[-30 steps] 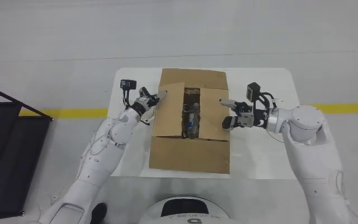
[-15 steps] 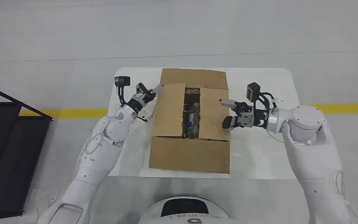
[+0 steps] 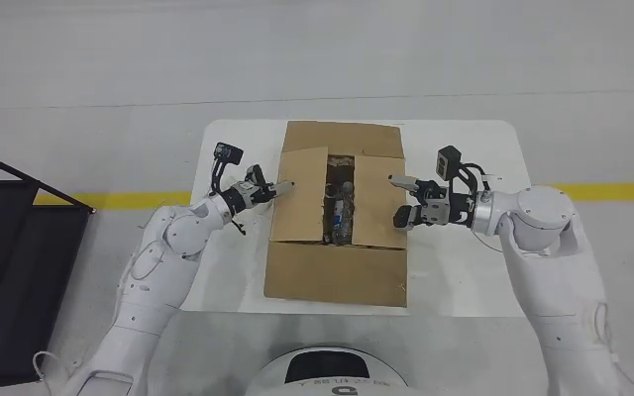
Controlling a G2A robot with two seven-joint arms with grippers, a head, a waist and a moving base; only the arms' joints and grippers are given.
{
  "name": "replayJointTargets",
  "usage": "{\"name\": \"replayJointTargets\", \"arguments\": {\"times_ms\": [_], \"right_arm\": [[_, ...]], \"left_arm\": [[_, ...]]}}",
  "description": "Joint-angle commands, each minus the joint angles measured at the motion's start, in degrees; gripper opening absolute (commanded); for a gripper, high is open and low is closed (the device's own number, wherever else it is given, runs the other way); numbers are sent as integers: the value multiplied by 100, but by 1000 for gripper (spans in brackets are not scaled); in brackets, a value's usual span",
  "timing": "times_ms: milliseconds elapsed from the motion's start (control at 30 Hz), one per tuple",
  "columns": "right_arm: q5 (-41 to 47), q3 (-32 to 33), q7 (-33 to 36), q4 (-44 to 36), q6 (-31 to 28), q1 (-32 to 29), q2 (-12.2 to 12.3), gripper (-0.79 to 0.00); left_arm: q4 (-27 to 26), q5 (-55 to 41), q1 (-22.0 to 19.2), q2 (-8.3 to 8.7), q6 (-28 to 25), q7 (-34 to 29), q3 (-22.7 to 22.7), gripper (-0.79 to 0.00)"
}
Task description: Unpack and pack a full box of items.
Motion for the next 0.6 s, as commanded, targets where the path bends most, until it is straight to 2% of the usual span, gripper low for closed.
{"name": "replayJointTargets", "arguments": {"times_ms": [0,67,267,467,567], "right_arm": [[0,0,0,0,0,0,0,0],[0,0,0,0,0,0,0,0],[0,0,0,0,0,0,0,0],[0,0,0,0,0,0,0,0],[0,0,0,0,0,0,0,0]], "left_arm": [[-148,986,69,6,364,386,108,0],[-148,977,132,-20,361,652,234,0],[-21,1176,26,-32,276,603,432,0],[-140,-116,104,-30,-283,630,235,0],[-163,-267,123,-23,-340,590,194,0]]}}
